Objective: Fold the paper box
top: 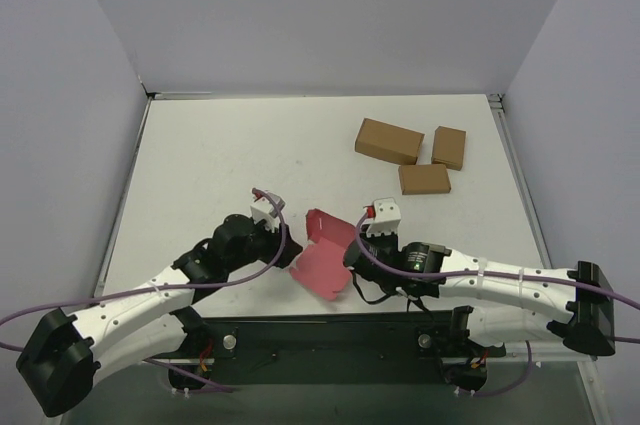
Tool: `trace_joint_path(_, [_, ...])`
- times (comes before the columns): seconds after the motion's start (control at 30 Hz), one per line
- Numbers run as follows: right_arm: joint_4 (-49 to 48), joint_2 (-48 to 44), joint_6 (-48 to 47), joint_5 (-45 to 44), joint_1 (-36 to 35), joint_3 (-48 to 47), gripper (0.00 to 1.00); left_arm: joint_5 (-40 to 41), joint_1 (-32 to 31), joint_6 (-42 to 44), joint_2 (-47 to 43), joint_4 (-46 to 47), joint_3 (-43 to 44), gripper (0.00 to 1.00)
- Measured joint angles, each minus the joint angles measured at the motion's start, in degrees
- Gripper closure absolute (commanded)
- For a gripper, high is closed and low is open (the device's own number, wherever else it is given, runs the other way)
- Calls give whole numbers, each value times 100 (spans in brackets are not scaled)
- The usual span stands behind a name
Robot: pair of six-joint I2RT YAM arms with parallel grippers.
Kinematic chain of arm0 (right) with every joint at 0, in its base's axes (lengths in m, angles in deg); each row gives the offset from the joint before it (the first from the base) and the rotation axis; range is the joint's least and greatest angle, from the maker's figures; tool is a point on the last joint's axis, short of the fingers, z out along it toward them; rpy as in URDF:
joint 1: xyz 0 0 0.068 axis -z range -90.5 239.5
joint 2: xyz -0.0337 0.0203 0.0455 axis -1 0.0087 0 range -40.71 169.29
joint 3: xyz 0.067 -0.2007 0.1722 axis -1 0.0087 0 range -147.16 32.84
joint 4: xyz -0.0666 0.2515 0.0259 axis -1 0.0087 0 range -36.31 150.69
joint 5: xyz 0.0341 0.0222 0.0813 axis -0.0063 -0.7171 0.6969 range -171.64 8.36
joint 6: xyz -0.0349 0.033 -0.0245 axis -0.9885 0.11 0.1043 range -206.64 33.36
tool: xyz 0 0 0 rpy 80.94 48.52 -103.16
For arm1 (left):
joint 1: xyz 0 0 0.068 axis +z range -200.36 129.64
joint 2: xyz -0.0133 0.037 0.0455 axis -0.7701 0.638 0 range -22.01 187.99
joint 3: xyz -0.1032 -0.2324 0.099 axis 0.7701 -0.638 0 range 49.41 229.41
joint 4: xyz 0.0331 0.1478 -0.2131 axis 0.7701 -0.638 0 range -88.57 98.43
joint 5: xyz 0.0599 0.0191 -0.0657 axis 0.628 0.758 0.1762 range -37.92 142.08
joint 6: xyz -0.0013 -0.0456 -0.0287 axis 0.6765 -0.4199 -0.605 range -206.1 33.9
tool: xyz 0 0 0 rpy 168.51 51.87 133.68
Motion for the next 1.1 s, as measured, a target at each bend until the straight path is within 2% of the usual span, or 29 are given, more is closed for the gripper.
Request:
trace_joint_path(0.4, [-35,-31,-120,57,31,87,100,-122,76,-4,-319,540,-389,48])
trace_joint_path(0.53, [-232,-153,-212,131,31,323,100,-79,483,-74,-417,695,-564,47])
trace_joint_path(0.63, [-667,-337,-424,173,31,752,100,-221,776,-140,-404,909,-614,41])
trace_joint_path(0.8, [-1270,-546,-824,304,35,1397,100,-748,1005,-149,160,1399,-614,37])
trace_joint_path(1.0, [-1685,-664,-1156,417,37,1539,100,-1285,1023,-81,1001,1808,-614,37])
trace_joint_path(1.1, [-1703,-686,-1207,426,42,1556,100,-1423,1034,-57,1139,1904,-614,37])
